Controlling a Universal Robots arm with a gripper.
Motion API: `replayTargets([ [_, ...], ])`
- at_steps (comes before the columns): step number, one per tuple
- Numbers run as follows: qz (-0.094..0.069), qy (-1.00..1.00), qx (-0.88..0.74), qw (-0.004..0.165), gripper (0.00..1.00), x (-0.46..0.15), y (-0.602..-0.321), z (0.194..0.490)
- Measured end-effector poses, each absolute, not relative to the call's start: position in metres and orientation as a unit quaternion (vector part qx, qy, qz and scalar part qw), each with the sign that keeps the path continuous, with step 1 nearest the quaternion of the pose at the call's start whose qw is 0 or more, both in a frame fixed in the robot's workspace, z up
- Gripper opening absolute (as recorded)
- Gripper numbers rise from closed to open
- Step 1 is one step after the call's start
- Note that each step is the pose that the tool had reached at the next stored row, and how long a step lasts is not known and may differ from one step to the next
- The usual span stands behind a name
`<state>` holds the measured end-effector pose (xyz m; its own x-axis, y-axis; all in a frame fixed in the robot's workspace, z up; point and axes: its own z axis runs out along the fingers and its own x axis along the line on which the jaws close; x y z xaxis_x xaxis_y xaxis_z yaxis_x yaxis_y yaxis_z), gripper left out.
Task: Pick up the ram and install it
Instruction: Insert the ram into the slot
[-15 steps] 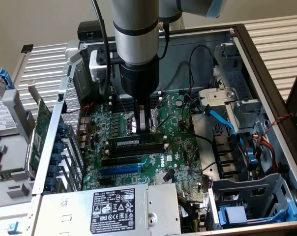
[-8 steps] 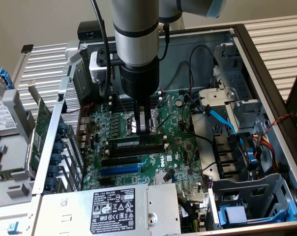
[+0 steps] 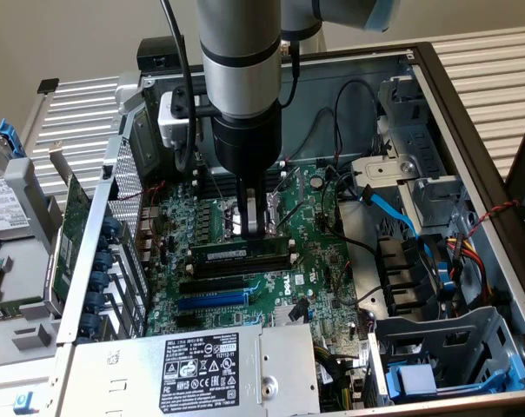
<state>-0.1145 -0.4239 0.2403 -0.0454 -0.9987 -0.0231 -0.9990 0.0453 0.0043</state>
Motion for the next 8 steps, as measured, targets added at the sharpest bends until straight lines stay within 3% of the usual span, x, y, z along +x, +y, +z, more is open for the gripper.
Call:
replayTargets([
  [8,0.010,0.723,-0.691,0.007,0.12,-0.1146,-0.4237,0.2387],
])
